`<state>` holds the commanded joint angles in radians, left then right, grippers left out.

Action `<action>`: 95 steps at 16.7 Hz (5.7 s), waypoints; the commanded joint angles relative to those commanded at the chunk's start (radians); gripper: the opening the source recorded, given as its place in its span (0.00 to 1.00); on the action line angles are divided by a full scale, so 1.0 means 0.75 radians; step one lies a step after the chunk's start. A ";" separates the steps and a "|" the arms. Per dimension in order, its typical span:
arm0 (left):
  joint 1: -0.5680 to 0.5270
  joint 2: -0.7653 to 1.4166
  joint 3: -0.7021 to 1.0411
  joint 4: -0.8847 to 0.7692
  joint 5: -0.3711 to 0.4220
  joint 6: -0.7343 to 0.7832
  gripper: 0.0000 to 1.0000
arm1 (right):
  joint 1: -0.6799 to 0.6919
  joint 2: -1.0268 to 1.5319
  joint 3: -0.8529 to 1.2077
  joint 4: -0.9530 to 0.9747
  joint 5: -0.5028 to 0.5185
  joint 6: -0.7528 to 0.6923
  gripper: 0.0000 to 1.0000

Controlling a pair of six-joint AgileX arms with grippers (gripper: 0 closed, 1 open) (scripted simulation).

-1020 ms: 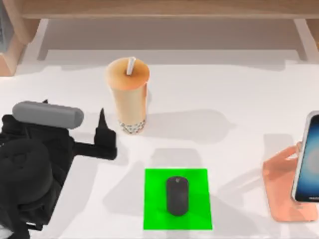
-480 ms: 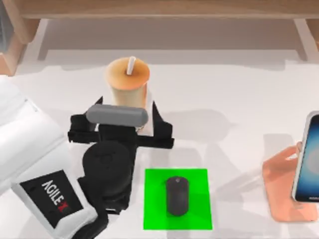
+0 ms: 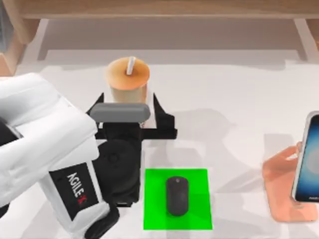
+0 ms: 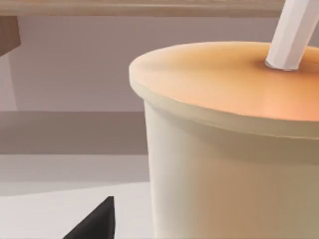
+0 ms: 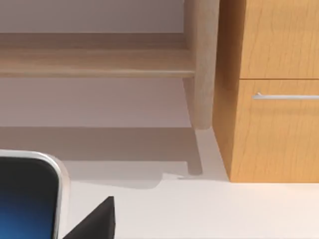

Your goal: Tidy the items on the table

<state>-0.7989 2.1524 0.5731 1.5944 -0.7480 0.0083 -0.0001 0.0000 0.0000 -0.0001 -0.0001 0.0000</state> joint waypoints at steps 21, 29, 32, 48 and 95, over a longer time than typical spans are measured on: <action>0.087 0.038 0.125 -0.090 0.087 -0.002 0.32 | 0.000 0.000 0.000 0.000 0.000 0.000 1.00; 0.087 0.038 0.125 -0.090 0.087 -0.002 0.00 | 0.000 0.000 0.000 0.000 0.000 0.000 1.00; 0.087 0.038 0.125 -0.090 0.087 -0.002 0.00 | 0.000 0.000 0.000 0.000 0.000 0.000 1.00; 0.106 -0.083 0.213 -0.136 0.081 -0.002 0.00 | 0.000 0.000 0.000 0.000 0.000 0.000 1.00; -0.090 -0.010 1.499 -1.558 0.266 -0.179 0.00 | 0.000 0.000 0.000 0.000 0.000 0.000 1.00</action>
<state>-0.8667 2.1448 1.6970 0.4256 -0.5482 -0.1256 -0.0001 0.0000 0.0000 -0.0001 -0.0001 0.0000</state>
